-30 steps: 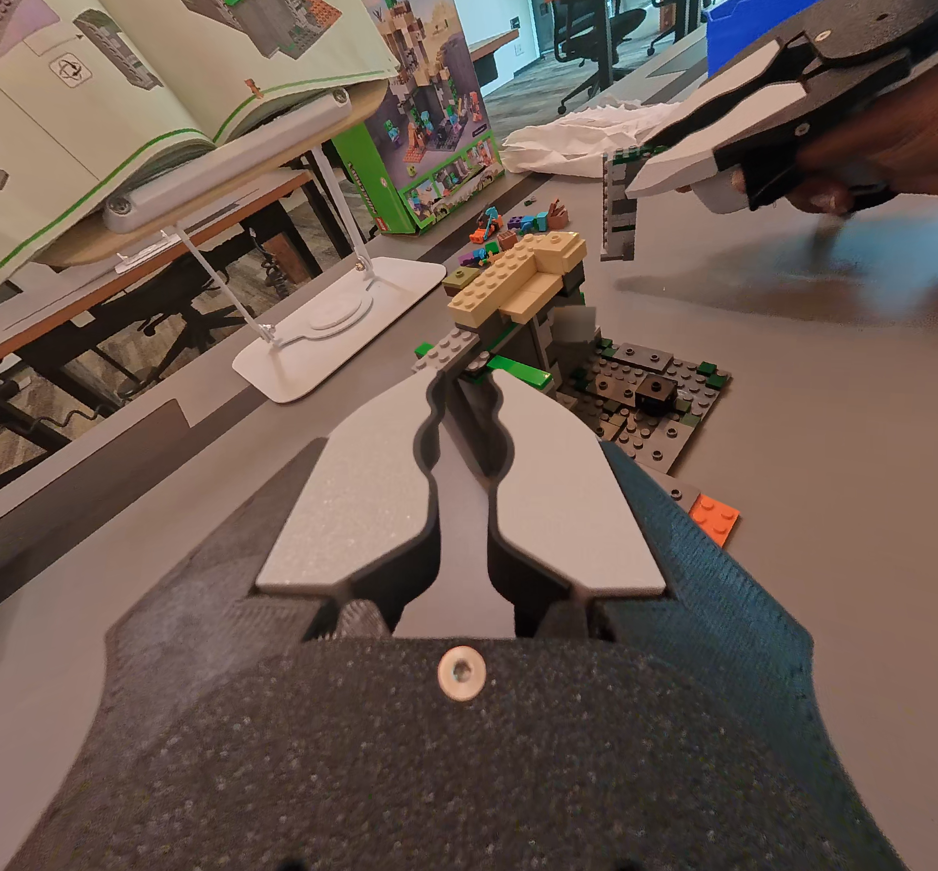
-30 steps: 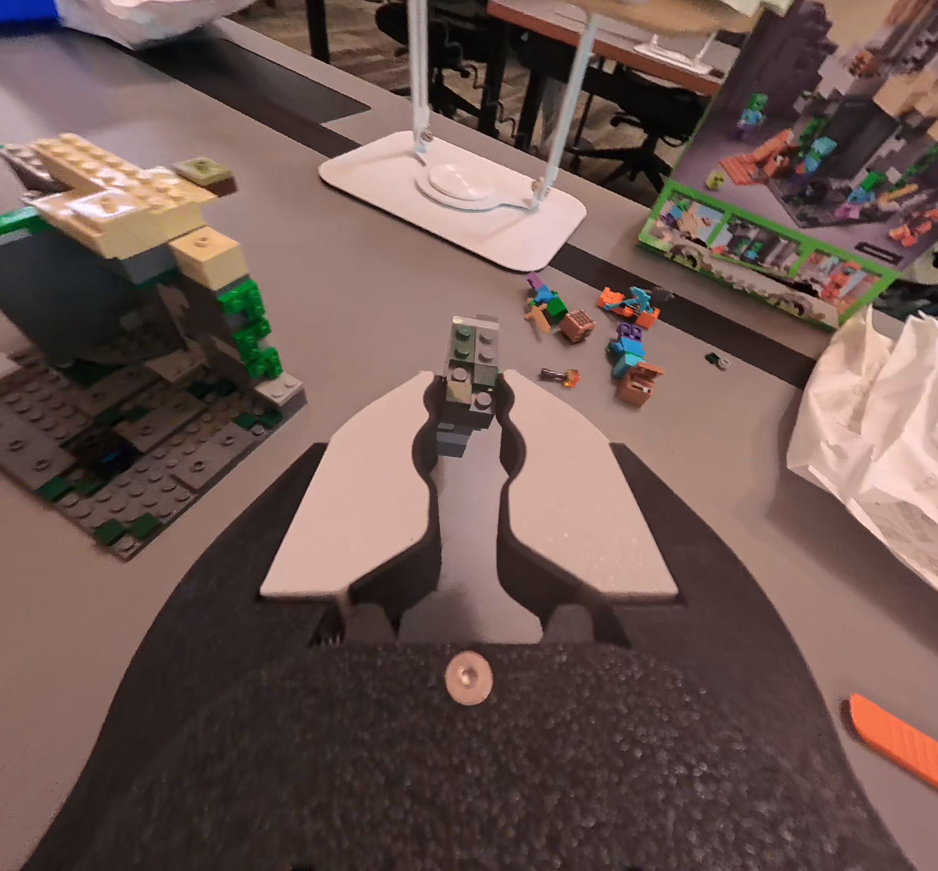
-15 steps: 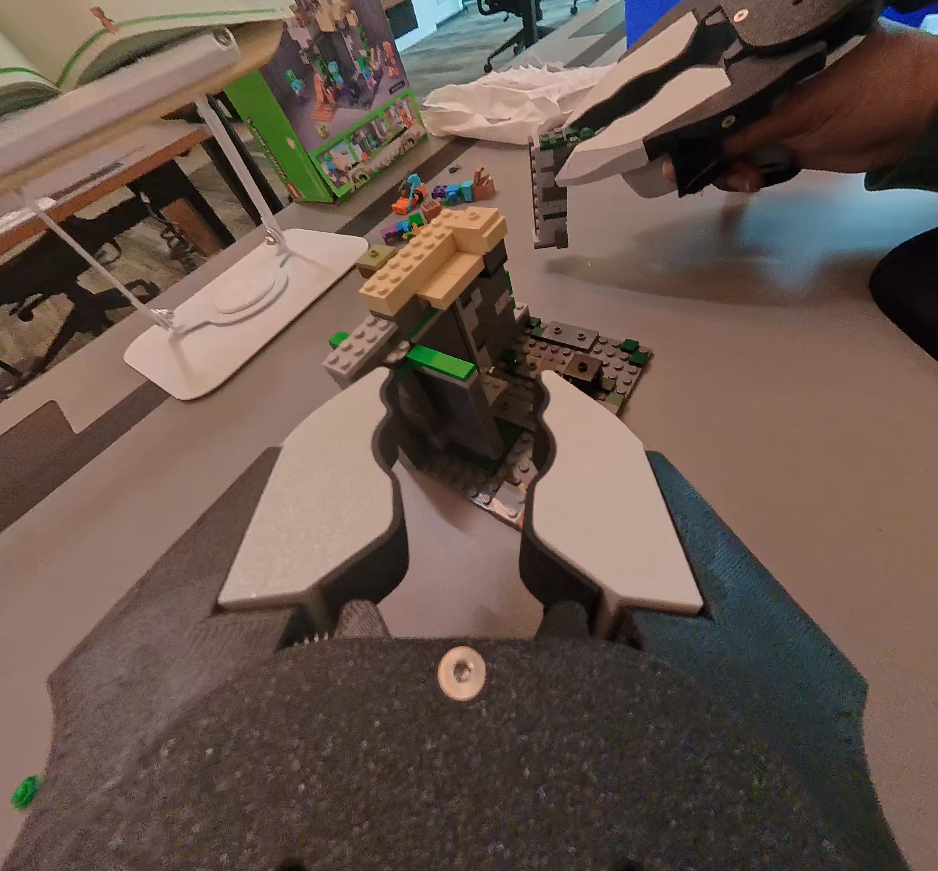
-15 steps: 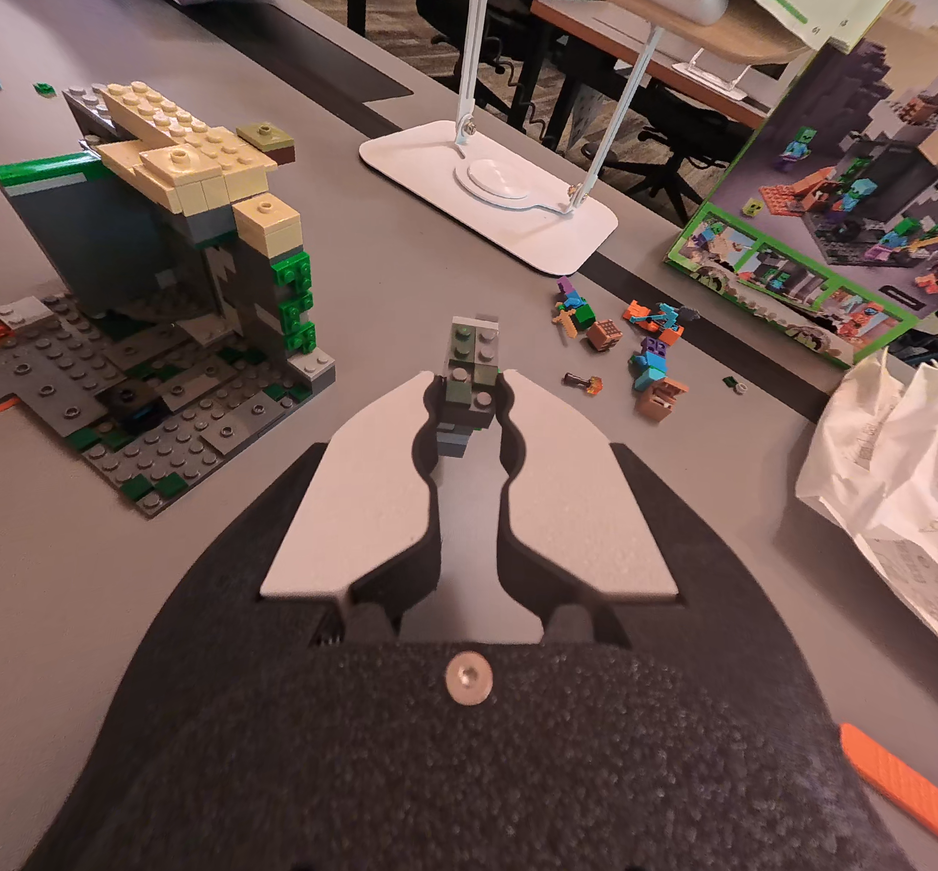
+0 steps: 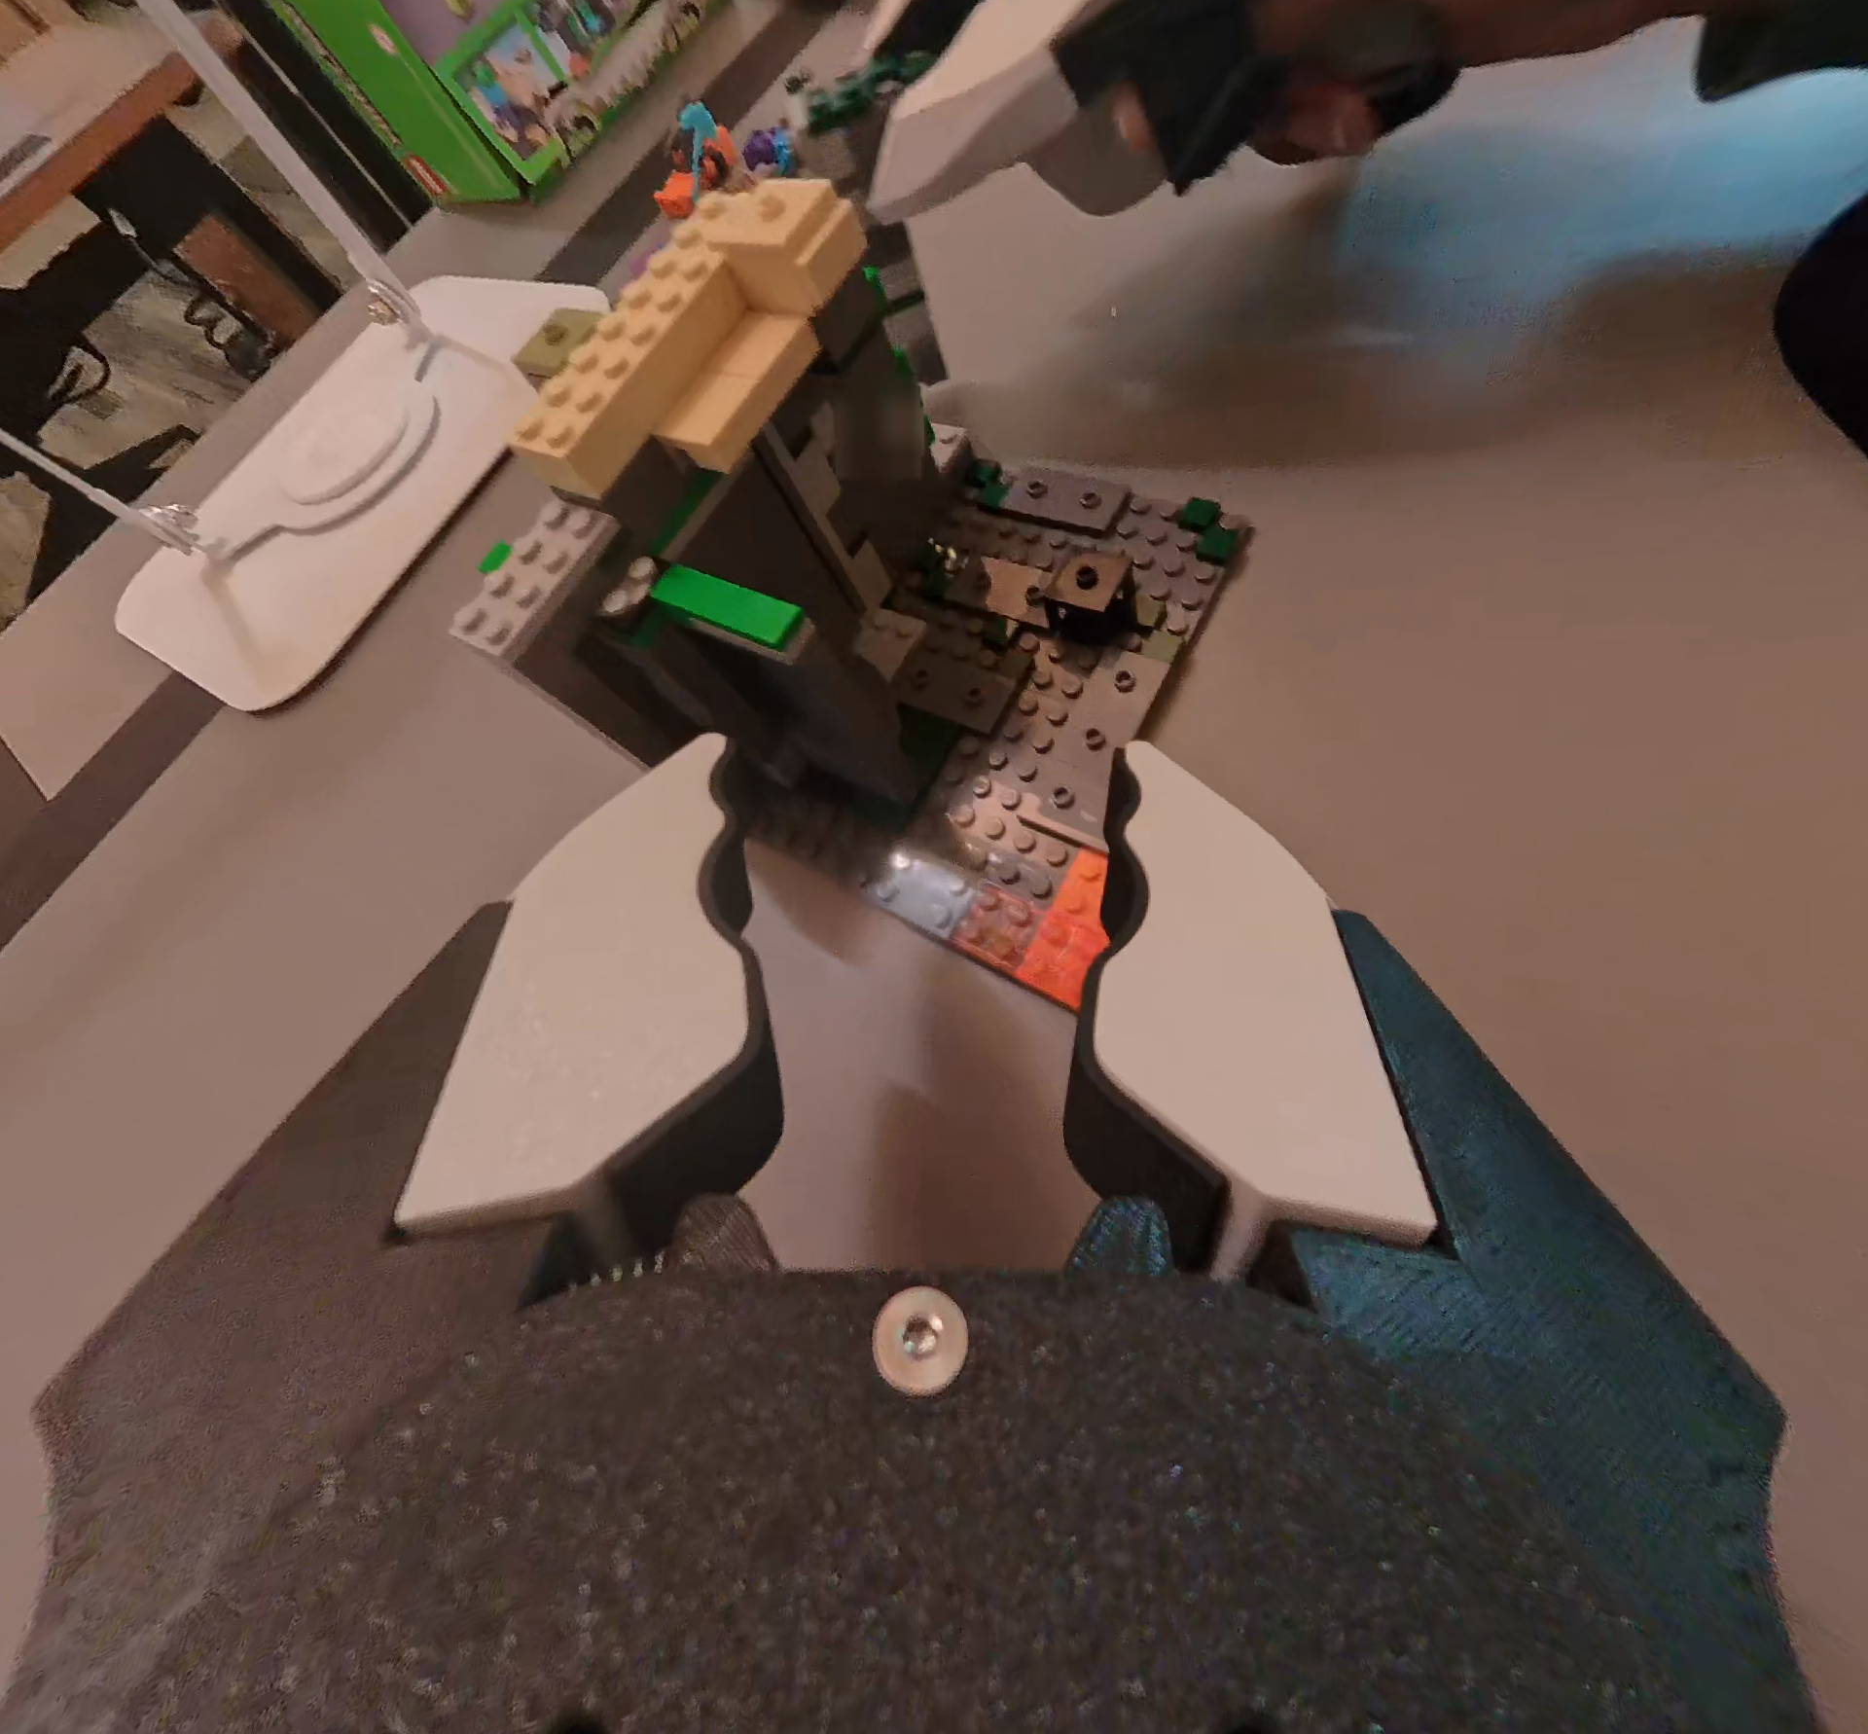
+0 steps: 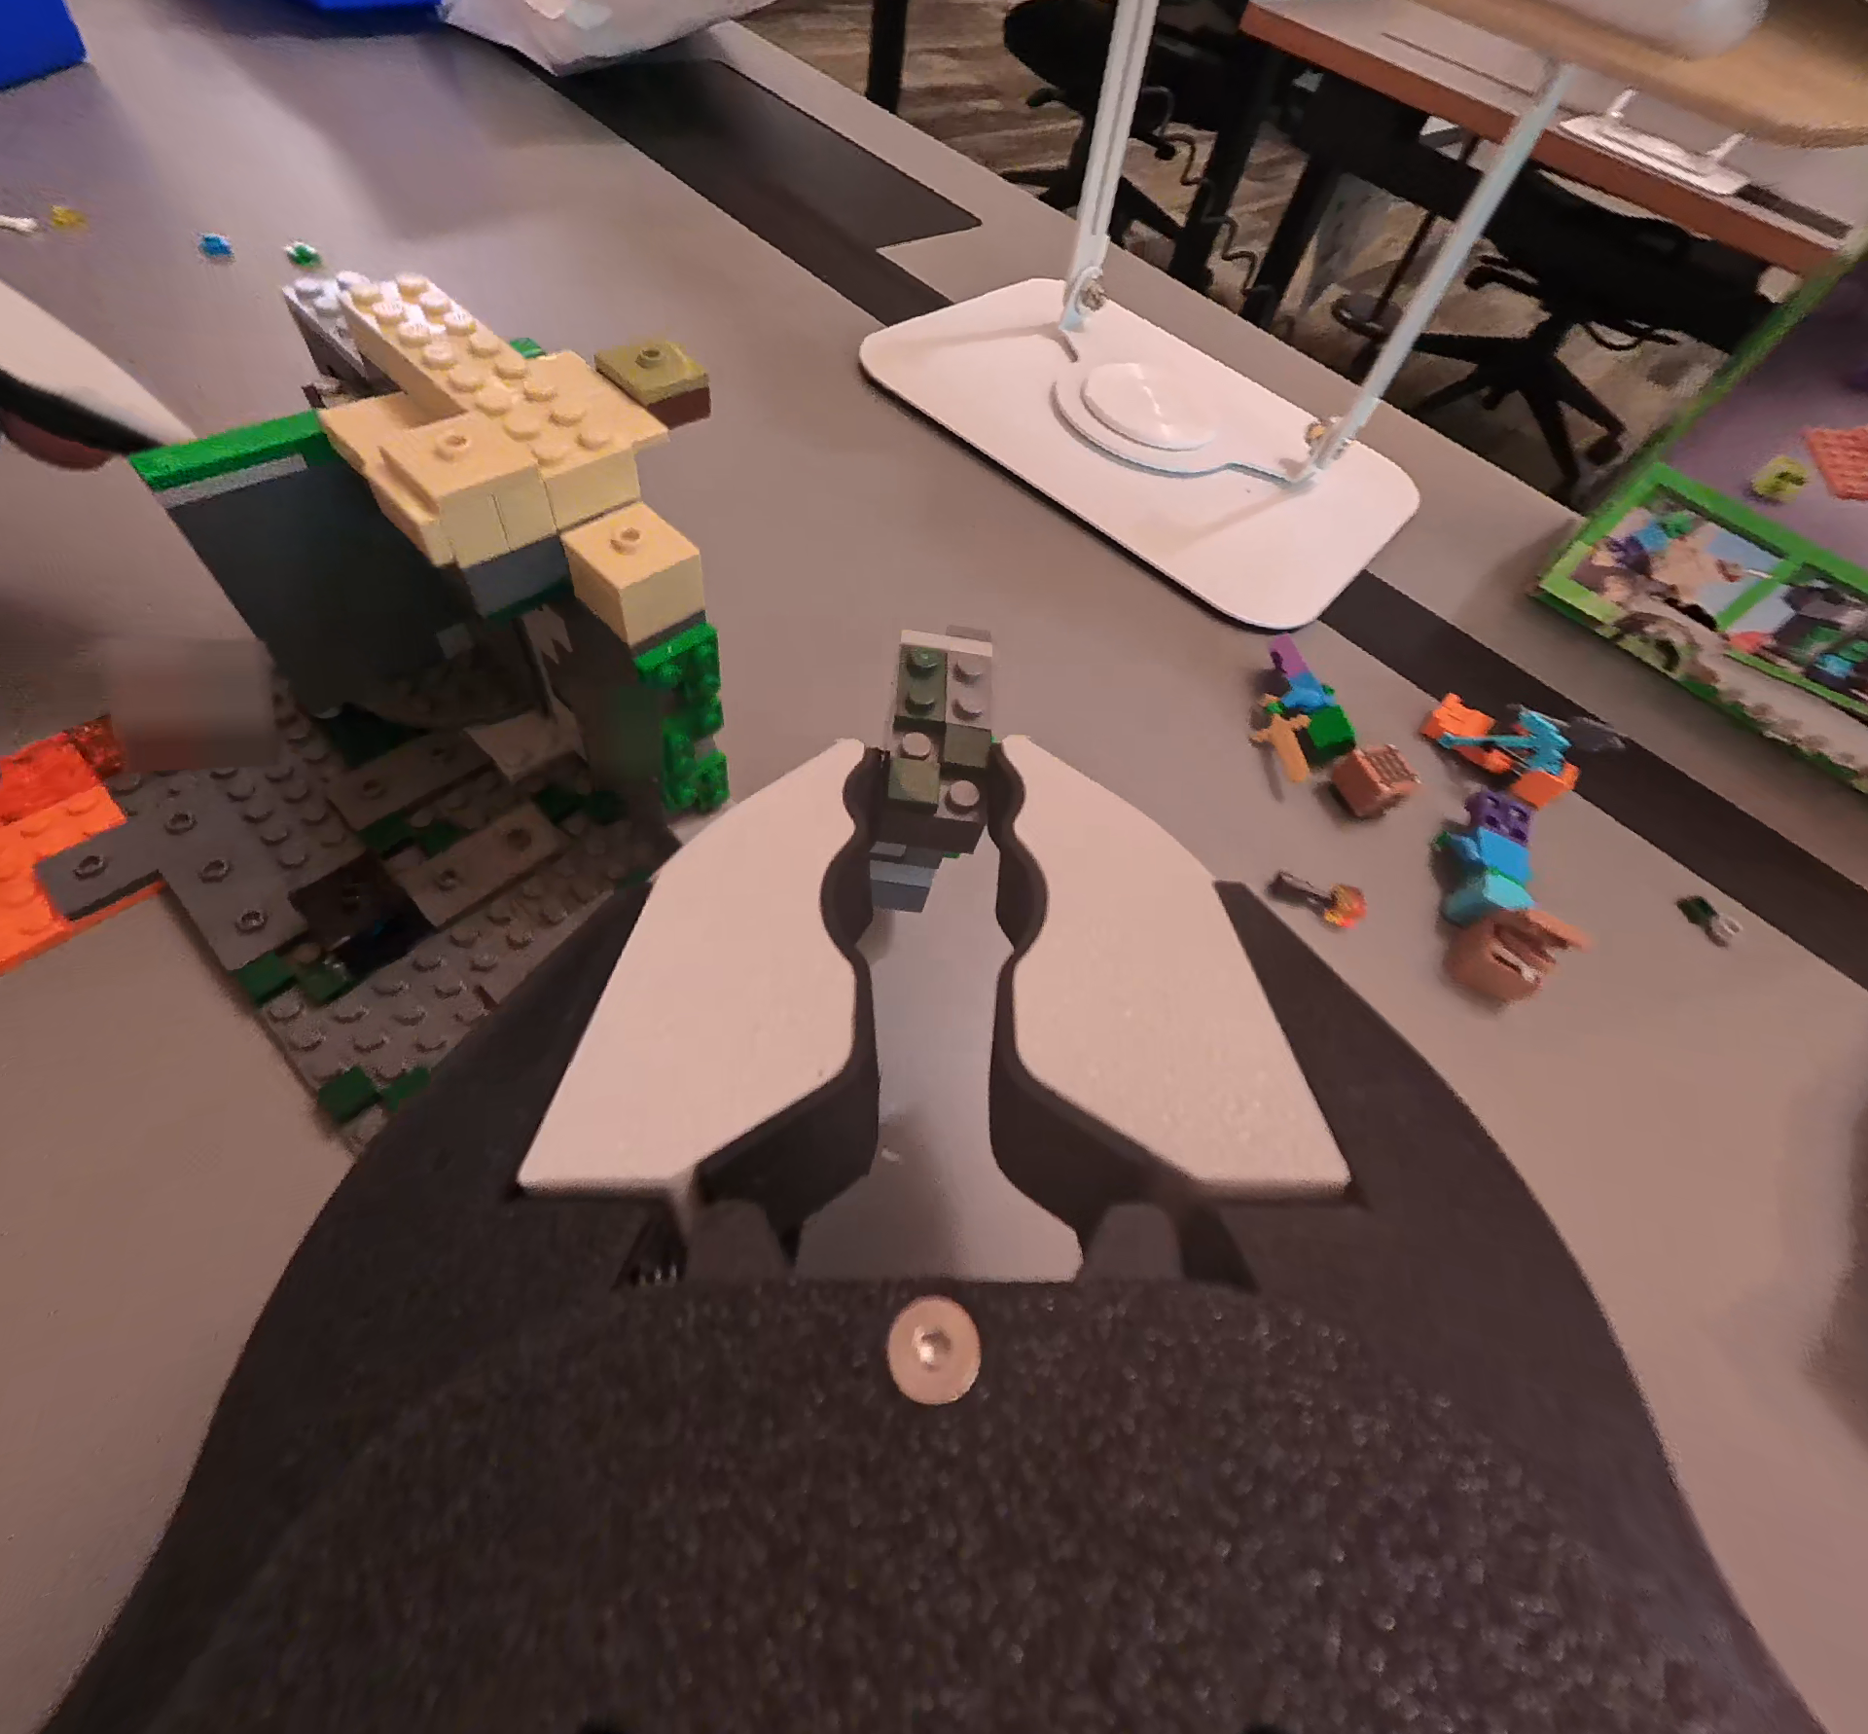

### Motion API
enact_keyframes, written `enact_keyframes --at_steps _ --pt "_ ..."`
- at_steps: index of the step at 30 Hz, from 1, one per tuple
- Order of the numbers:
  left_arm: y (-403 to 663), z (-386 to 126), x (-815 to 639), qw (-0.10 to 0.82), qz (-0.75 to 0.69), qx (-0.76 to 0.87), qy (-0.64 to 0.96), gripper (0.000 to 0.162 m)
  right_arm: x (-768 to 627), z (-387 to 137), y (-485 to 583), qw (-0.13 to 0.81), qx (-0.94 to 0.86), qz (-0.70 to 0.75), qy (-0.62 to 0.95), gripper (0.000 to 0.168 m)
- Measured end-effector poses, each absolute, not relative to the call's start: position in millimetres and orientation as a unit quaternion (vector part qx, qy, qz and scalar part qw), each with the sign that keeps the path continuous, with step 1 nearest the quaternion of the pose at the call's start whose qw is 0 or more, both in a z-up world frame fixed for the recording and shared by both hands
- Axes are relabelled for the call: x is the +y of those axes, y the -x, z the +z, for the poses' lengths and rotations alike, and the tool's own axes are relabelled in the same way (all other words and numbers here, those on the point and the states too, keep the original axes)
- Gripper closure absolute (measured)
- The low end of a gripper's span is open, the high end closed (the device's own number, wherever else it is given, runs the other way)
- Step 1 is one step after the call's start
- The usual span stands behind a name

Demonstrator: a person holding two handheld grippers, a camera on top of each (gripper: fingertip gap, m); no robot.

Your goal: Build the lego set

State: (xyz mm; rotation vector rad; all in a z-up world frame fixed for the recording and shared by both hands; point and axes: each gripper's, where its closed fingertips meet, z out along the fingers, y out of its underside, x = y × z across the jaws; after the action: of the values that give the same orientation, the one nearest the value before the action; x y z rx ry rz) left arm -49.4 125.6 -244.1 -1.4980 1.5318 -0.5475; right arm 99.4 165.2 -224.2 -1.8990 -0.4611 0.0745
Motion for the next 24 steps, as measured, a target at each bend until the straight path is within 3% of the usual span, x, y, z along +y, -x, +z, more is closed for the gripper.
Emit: enact_keyframes --at_steps 14,20,24 --pt "66.4 -276.5 114.5 0.364 -0.189 0.666 0.623 0.101 171.0 -228.5 -87.2 0.535 -0.22 0.01 0.816 0.149" --pt "68.2 -263.4 122.8 0.383 -0.213 0.644 0.627 0.101 126.0 -226.0 -74.7 0.493 -0.251 0.044 0.832 0.149" --pt "71.7 -255.0 140.1 0.398 -0.238 0.611 0.642 0.102 108.8 -229.5 -94.9 0.48 -0.207 -0.008 0.853 0.149"
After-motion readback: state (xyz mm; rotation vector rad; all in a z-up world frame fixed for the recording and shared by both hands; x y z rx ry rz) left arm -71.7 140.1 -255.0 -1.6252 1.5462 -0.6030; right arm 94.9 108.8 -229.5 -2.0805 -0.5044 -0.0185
